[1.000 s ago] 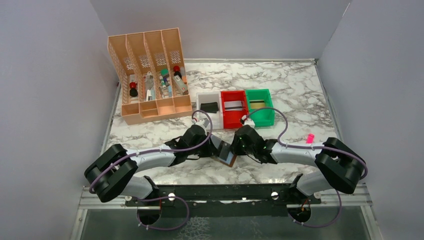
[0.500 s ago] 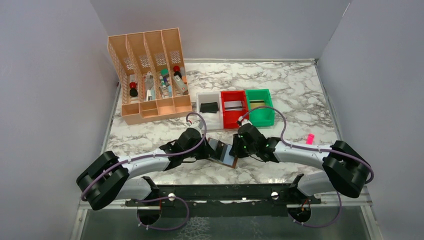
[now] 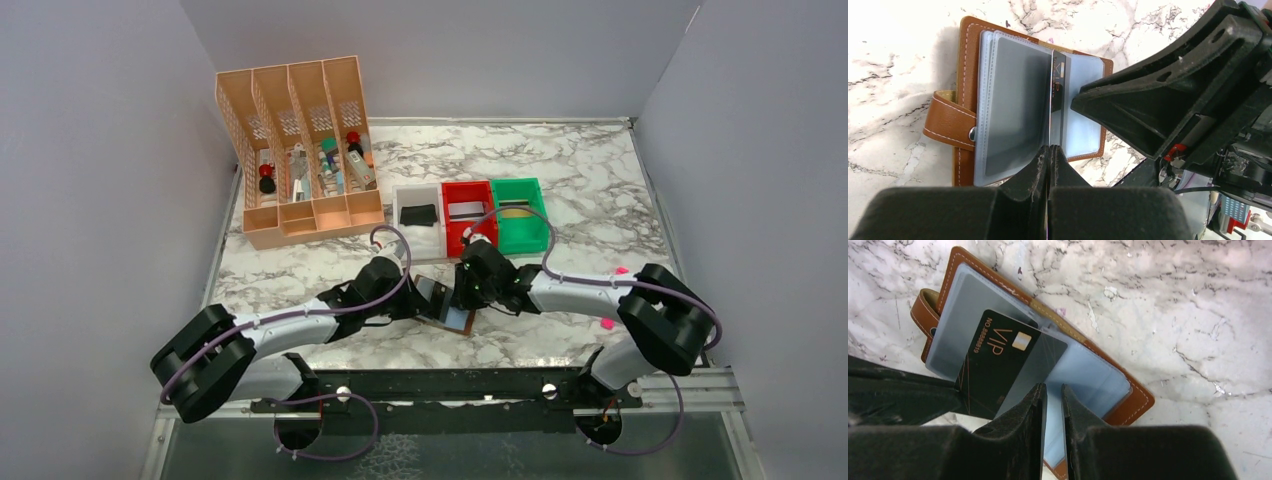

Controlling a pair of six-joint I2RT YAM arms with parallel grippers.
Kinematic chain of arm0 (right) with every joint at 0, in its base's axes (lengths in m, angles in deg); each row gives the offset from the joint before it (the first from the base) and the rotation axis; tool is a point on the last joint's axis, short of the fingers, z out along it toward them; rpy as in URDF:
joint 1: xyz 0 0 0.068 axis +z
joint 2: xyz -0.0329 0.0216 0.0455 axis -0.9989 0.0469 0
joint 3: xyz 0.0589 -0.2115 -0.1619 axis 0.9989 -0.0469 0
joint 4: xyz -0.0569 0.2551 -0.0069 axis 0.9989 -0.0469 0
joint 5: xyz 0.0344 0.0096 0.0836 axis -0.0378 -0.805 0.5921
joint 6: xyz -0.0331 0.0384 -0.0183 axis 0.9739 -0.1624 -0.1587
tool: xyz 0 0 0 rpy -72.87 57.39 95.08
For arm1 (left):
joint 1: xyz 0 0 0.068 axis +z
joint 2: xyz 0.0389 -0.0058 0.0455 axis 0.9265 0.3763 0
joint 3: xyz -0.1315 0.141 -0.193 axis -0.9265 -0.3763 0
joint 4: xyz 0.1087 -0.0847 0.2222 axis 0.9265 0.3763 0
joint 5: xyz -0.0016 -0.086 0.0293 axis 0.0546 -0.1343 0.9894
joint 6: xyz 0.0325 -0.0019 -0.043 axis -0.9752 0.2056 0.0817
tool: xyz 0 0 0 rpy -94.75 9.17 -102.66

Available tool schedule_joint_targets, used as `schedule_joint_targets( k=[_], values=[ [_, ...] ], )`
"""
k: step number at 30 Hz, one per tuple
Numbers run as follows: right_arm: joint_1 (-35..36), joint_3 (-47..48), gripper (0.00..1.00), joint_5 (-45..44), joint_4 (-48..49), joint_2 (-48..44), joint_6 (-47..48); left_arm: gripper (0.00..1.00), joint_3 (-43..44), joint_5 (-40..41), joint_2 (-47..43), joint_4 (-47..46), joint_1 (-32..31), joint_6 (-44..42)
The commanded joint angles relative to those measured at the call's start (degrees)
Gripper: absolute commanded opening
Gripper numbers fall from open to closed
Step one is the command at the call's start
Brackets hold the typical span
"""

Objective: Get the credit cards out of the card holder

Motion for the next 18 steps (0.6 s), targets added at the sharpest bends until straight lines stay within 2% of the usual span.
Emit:
schedule_joint_targets(
  k=[1, 8, 12, 18],
  values=[
    [-0.2, 0.5, 0.23, -8.6, -6.9, 4.6, 3.4, 0.00, -0.5, 1.6, -2.1, 0.0, 0.2, -0.2],
    [-0.2, 1.1, 0.23, -7.0, -4.0, 4.9, 8.1, 0.00, -0.5, 1.3, -3.9, -0.9, 0.2, -1.6],
    [-0.2, -0.2, 0.23, -3.9, -1.7, 3.8, 7.3, 0.00, 0.5, -0.7, -1.2, -1.3, 0.2, -2.4],
    [-0.2, -1.5, 0.23, -3.5, -1.2, 3.4, 5.9, 0.13, 1.9, -4.8, 4.5, -4.4, 0.2, -2.6]
  ],
)
